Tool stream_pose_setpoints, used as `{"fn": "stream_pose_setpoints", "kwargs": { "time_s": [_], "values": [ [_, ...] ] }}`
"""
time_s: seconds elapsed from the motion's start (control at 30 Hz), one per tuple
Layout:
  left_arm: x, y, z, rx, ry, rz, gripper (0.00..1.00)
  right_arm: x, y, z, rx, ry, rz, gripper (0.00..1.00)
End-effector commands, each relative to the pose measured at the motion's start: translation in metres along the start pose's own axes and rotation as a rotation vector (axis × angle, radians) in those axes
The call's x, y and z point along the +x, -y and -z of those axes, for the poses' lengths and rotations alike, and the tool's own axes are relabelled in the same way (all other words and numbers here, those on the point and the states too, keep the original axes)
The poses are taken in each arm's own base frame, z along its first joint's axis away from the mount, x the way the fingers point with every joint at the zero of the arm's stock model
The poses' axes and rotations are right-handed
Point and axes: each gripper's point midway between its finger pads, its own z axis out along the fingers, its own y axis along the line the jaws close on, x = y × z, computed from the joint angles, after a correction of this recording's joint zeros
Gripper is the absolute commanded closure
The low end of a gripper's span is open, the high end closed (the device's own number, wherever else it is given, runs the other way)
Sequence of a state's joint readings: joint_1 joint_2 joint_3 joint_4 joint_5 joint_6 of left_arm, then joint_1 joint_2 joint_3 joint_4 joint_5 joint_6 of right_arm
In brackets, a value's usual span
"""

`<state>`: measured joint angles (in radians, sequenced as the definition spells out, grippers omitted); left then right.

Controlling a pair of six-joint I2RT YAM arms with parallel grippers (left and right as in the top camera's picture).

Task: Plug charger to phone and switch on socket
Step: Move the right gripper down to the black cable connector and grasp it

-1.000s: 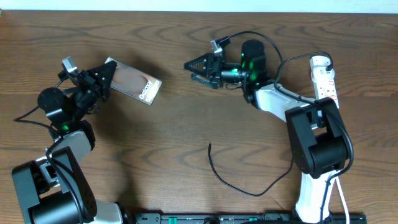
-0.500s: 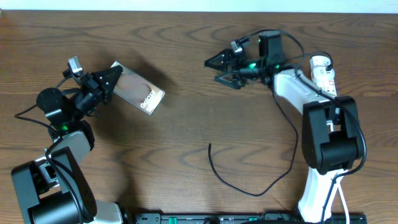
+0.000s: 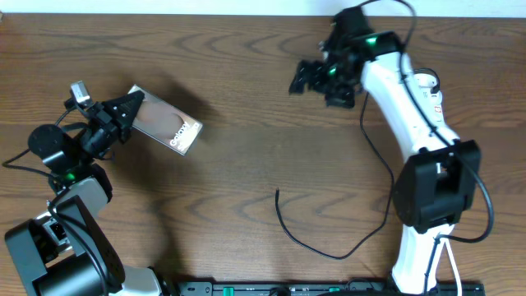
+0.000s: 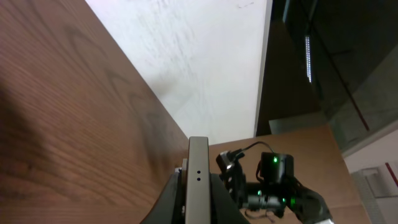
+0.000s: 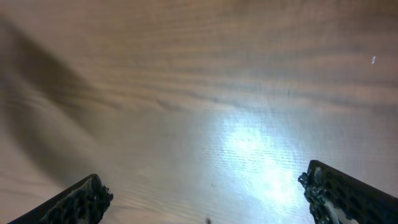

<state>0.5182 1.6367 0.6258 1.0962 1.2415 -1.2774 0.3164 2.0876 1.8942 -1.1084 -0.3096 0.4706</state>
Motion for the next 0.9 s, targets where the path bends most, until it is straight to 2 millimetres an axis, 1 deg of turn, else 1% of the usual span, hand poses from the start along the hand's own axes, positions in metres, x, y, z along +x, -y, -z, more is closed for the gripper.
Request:
{"fn": "stream_pose_setpoints", "kwargs": {
  "time_s": [0.0, 0.07, 0.1, 0.2, 0.3, 0.4, 0.53, 0.6, 0.67, 0.7, 0.77, 0.87],
  "values": [
    [-0.003, 0.010, 0.007, 0.019, -0.025, -0.048, 0.93, 0.026, -0.008, -0.020, 0.163, 0.001, 0.074, 0.01],
    [-0.005, 0.010, 0.011, 0.017, -0.020, -0.048, 0.93, 0.045, -0.015, -0.033, 0.202, -0.021, 0.081, 0.01],
    [-0.006, 0.009, 0.014, 0.017, -0.020, -0.048, 0.93, 0.062, -0.021, -0.043, 0.231, -0.042, 0.092, 0.01],
    [-0.009, 0.009, 0.020, 0.015, -0.016, -0.049, 0.93, 0.100, -0.029, -0.064, 0.286, -0.081, 0.094, 0.01],
    [-0.013, 0.007, 0.027, 0.012, -0.003, -0.049, 0.93, 0.131, -0.032, -0.078, 0.341, -0.108, 0.097, 0.01],
    [-0.019, 0.006, 0.035, 0.005, 0.020, -0.049, 0.93, 0.157, -0.029, -0.087, 0.401, -0.125, 0.099, 0.01],
    [-0.025, 0.004, 0.044, -0.001, 0.045, -0.048, 0.93, 0.180, -0.026, -0.093, 0.451, -0.134, 0.092, 0.01],
    [-0.027, 0.004, 0.046, -0.003, 0.053, -0.048, 0.93, 0.188, -0.023, -0.092, 0.474, -0.147, 0.084, 0.01],
    [-0.028, 0.004, 0.047, -0.003, 0.053, -0.049, 0.93, 0.199, -0.016, -0.090, 0.514, -0.171, 0.069, 0.02],
    [-0.027, 0.004, 0.047, -0.003, 0.050, -0.049, 0.93, 0.204, -0.012, -0.089, 0.530, -0.180, 0.062, 0.04],
    [-0.027, 0.004, 0.047, -0.002, 0.047, -0.049, 0.93, 0.213, -0.005, -0.091, 0.558, -0.194, 0.050, 0.10],
    [-0.027, 0.004, 0.047, -0.002, 0.048, -0.049, 0.93, 0.226, 0.004, -0.096, 0.585, -0.214, 0.041, 0.13]
  ]
}}
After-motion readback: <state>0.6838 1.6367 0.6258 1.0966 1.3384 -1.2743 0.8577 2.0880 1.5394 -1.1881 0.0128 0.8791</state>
